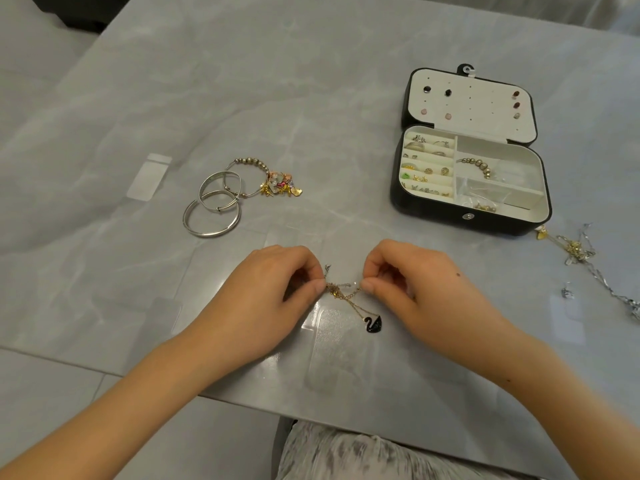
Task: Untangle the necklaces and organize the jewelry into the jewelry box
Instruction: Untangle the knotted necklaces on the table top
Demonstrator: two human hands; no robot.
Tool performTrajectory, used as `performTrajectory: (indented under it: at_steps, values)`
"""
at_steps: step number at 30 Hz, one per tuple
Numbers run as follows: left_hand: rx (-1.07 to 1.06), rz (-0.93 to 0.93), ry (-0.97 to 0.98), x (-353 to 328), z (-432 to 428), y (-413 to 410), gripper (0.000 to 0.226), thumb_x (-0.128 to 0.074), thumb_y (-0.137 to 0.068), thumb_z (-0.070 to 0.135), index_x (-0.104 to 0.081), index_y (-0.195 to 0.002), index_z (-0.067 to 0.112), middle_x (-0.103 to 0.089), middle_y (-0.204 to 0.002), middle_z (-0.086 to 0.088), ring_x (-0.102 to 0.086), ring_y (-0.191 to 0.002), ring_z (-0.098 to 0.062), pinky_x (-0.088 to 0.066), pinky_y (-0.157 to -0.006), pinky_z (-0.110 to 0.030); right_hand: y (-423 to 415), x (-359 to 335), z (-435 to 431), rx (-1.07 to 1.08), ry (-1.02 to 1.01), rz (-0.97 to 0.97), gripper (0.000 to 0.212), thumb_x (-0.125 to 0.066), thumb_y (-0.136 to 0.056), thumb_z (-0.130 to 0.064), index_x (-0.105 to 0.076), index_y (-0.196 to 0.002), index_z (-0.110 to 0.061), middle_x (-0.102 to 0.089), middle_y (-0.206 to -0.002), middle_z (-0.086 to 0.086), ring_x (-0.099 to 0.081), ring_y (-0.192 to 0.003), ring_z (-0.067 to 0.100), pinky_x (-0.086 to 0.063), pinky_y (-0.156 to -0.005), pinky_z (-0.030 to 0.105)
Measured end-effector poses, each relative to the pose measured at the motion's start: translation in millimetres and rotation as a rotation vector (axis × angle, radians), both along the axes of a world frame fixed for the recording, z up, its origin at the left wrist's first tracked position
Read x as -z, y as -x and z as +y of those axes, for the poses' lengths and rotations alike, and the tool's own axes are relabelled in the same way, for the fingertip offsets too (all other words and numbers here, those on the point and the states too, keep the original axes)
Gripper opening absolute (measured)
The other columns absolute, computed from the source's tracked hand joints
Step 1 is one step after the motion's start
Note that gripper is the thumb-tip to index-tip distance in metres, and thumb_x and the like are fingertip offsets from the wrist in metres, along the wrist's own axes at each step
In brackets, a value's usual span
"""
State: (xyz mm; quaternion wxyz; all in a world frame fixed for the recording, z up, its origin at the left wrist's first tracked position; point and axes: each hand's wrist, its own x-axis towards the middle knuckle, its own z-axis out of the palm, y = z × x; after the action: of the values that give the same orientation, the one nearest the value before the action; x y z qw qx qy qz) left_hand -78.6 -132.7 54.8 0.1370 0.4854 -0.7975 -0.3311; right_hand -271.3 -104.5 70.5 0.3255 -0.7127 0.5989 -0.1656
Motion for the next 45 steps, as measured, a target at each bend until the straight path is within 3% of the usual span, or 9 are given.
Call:
performTrajectory:
  at_steps: [4, 9, 13, 15, 21, 29, 36, 41, 45]
  values:
    - [-0.027, 0.045, -0.059, -4, 0, 1, 0.006, -0.060, -0.086, 0.022, -0.060, -0.080, 0.023, -0.062, -0.075, 0.014, -0.054, -0.083, -0.004, -0.039, -0.068, -0.010, 0, 1, 4, -0.051, -0.001, 0.036, 0.014, -0.059, -0.089, -0.017, -0.068, -0.099, -0.019, -0.060, -0.084, -0.010, -0.050, -0.075, -0.001, -0.037, -0.073, 0.008]
    - [-0.058, 0.109, -0.170, -8, -2, 0, 0.010, -0.062, -0.085, 0.015, -0.061, -0.080, 0.023, -0.066, -0.073, 0.013, -0.060, -0.076, -0.004, -0.043, -0.067, -0.012, -3, 5, 10, -0.020, 0.031, 0.018, 0.014, -0.058, -0.087, -0.024, -0.071, -0.085, -0.021, -0.061, -0.080, -0.009, -0.052, -0.081, 0.007, -0.040, -0.069, 0.016]
    - [-0.071, 0.124, -0.264, -11, -4, -2, 0.011, -0.062, -0.084, 0.014, -0.065, -0.082, 0.024, -0.069, -0.074, 0.015, -0.063, -0.071, -0.003, -0.047, -0.069, -0.016, -8, 8, 17, -0.038, 0.139, 0.044, 0.023, -0.048, -0.080, -0.038, -0.067, -0.077, -0.025, -0.054, -0.071, -0.015, -0.049, -0.069, 0.005, -0.040, -0.064, 0.015]
    - [-0.083, 0.119, -0.280, -11, -6, -3, 0.011, -0.063, -0.082, 0.012, -0.068, -0.082, 0.023, -0.069, -0.072, 0.014, -0.063, -0.068, -0.002, -0.048, -0.069, -0.016, -13, 9, 22, -0.067, 0.190, 0.067, 0.023, -0.047, -0.078, -0.039, -0.066, -0.075, -0.026, -0.055, -0.069, -0.015, -0.050, -0.065, 0.006, -0.044, -0.058, 0.022]
    - [-0.113, 0.159, -0.316, -11, -6, -4, 0.012, -0.067, -0.079, 0.009, -0.068, -0.080, 0.021, -0.069, -0.071, 0.011, -0.062, -0.064, -0.007, -0.043, -0.061, -0.008, -23, 17, 27, -0.154, 0.242, 0.181, 0.029, -0.047, -0.079, -0.047, -0.068, -0.072, -0.030, -0.058, -0.066, -0.013, -0.053, -0.061, 0.013, -0.046, -0.049, 0.029]
    - [-0.079, 0.190, -0.311, -11, -6, -4, 0.012, -0.066, -0.080, 0.008, -0.066, -0.082, 0.020, -0.069, -0.075, 0.007, -0.063, -0.069, -0.013, -0.049, -0.067, -0.022, -29, 23, 10, -0.011, 0.343, 0.211, 0.025, -0.046, -0.080, -0.032, -0.070, -0.082, -0.024, -0.060, -0.069, -0.009, -0.054, -0.062, 0.016, -0.045, -0.051, 0.027]
    - [-0.058, 0.172, -0.297, -9, -4, -7, 0.018, -0.069, -0.076, 0.006, -0.064, -0.083, 0.023, -0.066, -0.072, 0.015, -0.061, -0.068, -0.007, -0.051, -0.070, -0.028, -35, 28, 6, -0.001, 0.340, 0.163, 0.021, -0.045, -0.074, -0.035, -0.063, -0.070, -0.026, -0.056, -0.063, -0.012, -0.050, -0.059, 0.011, -0.038, -0.049, 0.023]
    - [-0.036, 0.081, -0.198, -8, -3, -5, 0.022, -0.067, -0.073, 0.007, -0.063, -0.080, 0.027, -0.061, -0.072, 0.020, -0.057, -0.068, -0.006, -0.044, -0.062, -0.015, -32, 25, 6, 0.050, 0.299, 0.124, 0.015, -0.044, -0.071, -0.035, -0.056, -0.065, -0.027, -0.053, -0.061, -0.014, -0.048, -0.059, 0.007, -0.041, -0.050, 0.024]
    - [-0.034, -0.021, -0.122, -7, -3, -5, 0.021, -0.063, -0.071, 0.010, -0.064, -0.078, 0.030, -0.060, -0.068, 0.019, -0.055, -0.070, -0.005, -0.042, -0.060, -0.017, -26, 23, 3, 0.071, 0.256, 0.116, 0.006, -0.054, -0.071, -0.029, -0.057, -0.068, -0.026, -0.055, -0.064, -0.013, -0.046, -0.062, 0.007, -0.038, -0.055, 0.020]
